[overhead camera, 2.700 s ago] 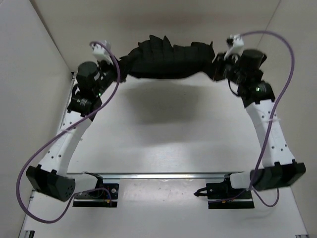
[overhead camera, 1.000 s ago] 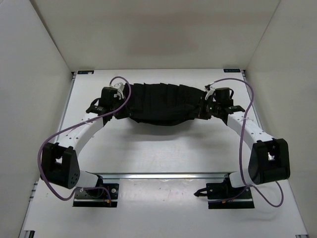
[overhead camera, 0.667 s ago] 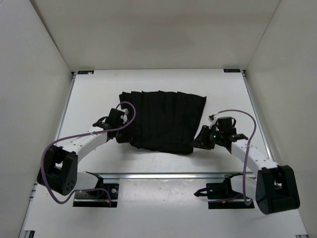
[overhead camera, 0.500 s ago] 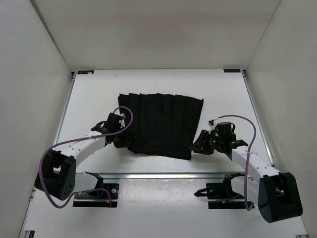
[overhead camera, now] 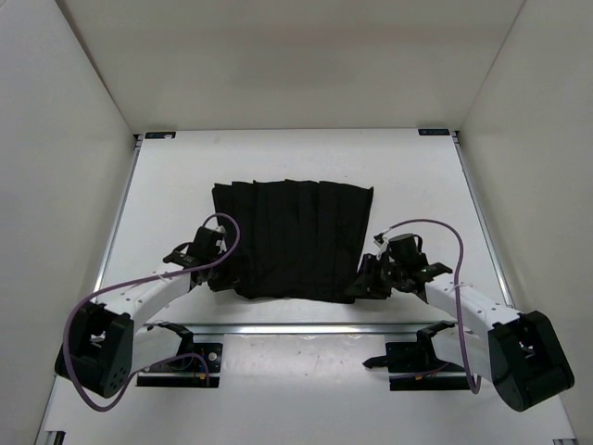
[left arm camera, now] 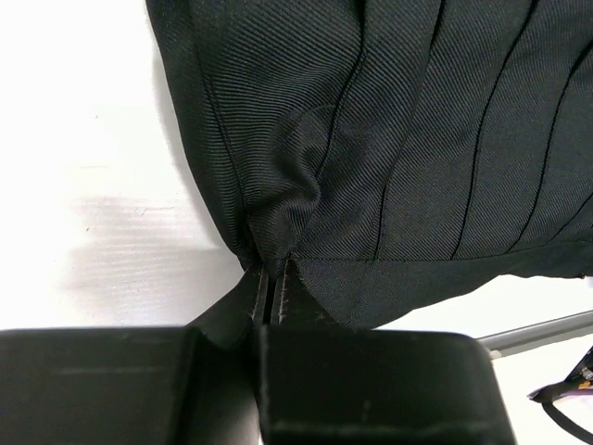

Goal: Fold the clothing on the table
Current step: Flatten the skirt out

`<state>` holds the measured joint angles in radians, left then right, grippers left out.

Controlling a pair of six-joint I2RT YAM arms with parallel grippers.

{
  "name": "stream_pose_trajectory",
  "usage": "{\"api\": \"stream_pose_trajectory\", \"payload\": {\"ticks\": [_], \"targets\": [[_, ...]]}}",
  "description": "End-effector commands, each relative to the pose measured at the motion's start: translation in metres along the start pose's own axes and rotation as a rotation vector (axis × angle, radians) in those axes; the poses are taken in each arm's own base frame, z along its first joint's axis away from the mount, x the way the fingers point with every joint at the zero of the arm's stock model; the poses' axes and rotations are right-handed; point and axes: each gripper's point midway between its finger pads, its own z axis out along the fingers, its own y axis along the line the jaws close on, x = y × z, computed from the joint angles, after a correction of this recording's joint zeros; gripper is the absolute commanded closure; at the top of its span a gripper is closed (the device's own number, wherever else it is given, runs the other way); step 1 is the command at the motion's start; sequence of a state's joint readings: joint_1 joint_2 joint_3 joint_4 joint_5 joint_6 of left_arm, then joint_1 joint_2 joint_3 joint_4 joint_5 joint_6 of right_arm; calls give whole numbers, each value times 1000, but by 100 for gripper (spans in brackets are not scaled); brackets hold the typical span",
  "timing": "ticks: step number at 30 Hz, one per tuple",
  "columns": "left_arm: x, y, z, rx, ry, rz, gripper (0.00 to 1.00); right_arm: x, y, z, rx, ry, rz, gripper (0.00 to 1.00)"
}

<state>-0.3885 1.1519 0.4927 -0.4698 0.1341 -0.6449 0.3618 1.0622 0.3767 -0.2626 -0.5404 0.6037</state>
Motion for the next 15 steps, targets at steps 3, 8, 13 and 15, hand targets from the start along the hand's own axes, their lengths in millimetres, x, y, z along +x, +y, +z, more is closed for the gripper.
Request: {"api": "stream_pose_trajectory", "payload": {"ticks": [3,8,13,15], "targets": [[11,9,-4,-20,17,-11,98,14,-2,7,3,38,22,65],[16,12,-7,-16,21,-16,84,17,-2,12,15,59,-3,64],[18,12,-11,-22,31,-10,71,11,-1,13,11,46,2,89],[19,14,-12,-25,27,-24,63,10,-2,13,18,47,4,94]]}}
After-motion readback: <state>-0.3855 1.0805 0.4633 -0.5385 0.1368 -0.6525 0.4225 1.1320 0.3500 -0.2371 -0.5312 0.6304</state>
